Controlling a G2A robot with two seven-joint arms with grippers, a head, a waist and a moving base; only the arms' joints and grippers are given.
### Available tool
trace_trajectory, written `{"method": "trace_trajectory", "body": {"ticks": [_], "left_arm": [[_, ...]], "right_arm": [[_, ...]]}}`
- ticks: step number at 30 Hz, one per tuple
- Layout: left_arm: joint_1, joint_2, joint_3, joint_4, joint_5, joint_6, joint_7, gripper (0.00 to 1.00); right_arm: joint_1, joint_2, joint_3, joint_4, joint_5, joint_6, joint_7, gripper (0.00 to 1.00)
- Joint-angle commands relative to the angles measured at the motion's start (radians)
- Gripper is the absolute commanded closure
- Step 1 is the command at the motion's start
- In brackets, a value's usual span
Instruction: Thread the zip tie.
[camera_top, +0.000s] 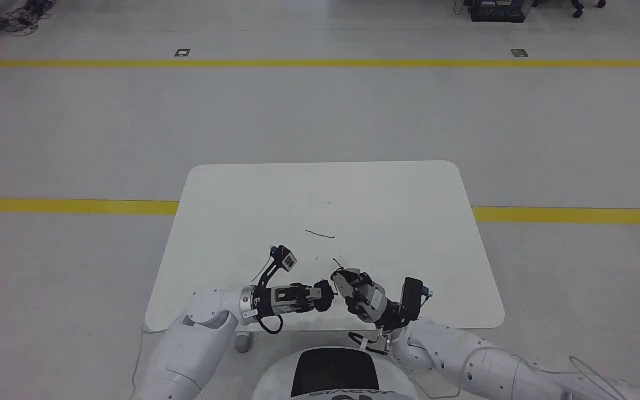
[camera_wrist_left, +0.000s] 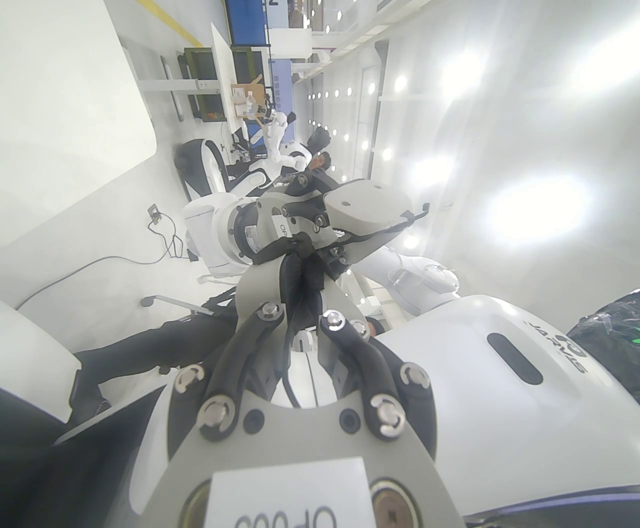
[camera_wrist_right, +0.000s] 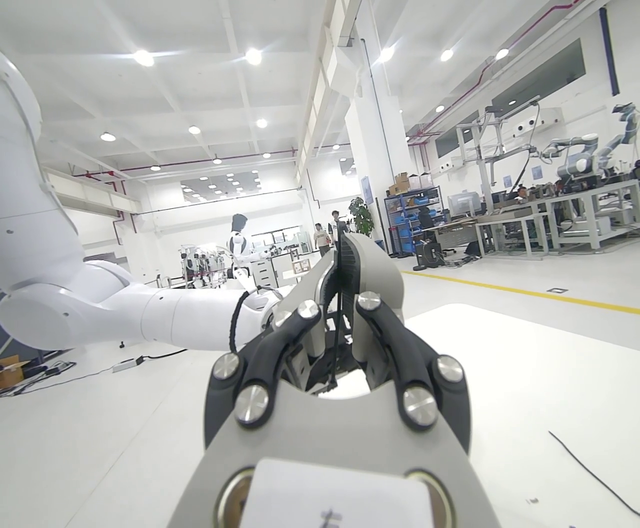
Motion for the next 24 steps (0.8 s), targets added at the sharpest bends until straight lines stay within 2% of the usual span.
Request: {"method": "trace_trajectory", "body": {"ticks": [1, 24], "left_arm": [[0.0, 0.0, 0.0, 0.0, 0.0, 0.0, 0.0, 1.0], [0.0, 0.0, 0.0, 0.0, 0.0, 0.0, 0.0, 1.0]], "right_arm": [[-0.001, 0.0, -0.001, 0.002, 0.001, 0.0, -0.001, 1.0], [-0.008, -0.001, -0.026, 0.024, 0.008, 0.0, -0.019, 1.0]]}}
